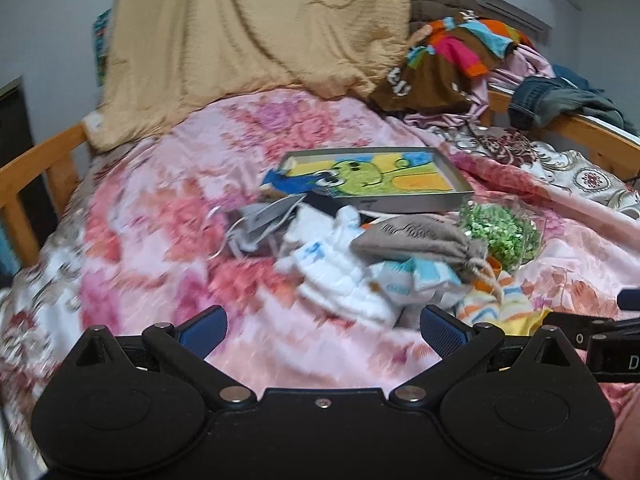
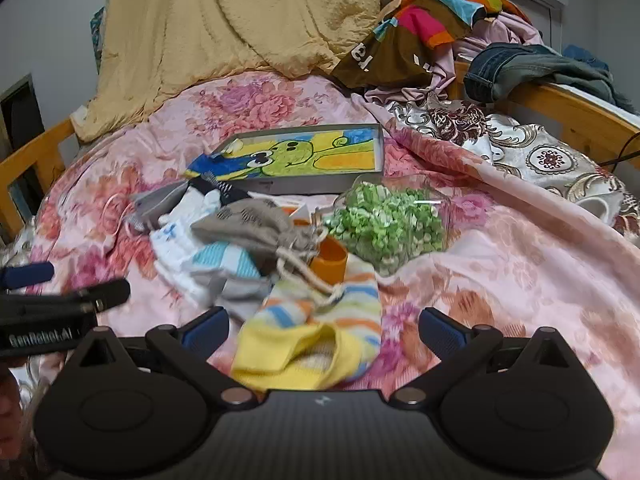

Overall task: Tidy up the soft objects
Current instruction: 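Move the right gripper to the grey drawstring pouch while the left moves to the light blue packet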

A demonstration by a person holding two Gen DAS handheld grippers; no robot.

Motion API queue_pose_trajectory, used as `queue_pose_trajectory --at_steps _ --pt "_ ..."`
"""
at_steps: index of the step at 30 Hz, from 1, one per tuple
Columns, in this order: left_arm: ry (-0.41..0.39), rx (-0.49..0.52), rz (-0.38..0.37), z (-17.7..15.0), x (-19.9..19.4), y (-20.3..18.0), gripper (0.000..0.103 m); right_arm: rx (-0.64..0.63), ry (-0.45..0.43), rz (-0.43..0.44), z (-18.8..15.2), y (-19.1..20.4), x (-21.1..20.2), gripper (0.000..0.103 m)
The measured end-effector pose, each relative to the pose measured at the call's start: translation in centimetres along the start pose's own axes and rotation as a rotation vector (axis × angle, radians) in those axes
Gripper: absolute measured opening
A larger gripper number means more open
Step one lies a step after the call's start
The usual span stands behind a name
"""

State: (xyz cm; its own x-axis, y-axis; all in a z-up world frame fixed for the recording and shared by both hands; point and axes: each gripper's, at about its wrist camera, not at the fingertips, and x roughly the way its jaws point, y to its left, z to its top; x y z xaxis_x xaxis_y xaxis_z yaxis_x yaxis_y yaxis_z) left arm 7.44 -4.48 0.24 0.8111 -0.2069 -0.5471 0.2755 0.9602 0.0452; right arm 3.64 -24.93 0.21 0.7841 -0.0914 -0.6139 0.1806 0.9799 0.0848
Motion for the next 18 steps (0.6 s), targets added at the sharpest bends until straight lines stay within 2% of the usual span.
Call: queue_pose_trajectory --at_steps 7,9,13,18 --pt "0.027 0.072 -0.023 0.8 3.7 -1.3 0.102 -0.022 -0.034 0.035 2.5 -1.0 3.4 0.103" --pt "0.024 0.088 -0.026 0.8 4.3 -1.5 0.102 -0.029 -0.067 0.058 2.6 -1.1 4.6 0.103" --pt "0.022 0.122 -0.021 0.7 5.3 -1.8 0.102 -0.046 -0.071 0.091 2.4 -1.2 6.5 0.103" --pt "0.041 0.094 -0.027 0.9 6.5 -1.4 0.102 -0.08 -0.072 0.109 2.7 -0.7 7.7 0.103"
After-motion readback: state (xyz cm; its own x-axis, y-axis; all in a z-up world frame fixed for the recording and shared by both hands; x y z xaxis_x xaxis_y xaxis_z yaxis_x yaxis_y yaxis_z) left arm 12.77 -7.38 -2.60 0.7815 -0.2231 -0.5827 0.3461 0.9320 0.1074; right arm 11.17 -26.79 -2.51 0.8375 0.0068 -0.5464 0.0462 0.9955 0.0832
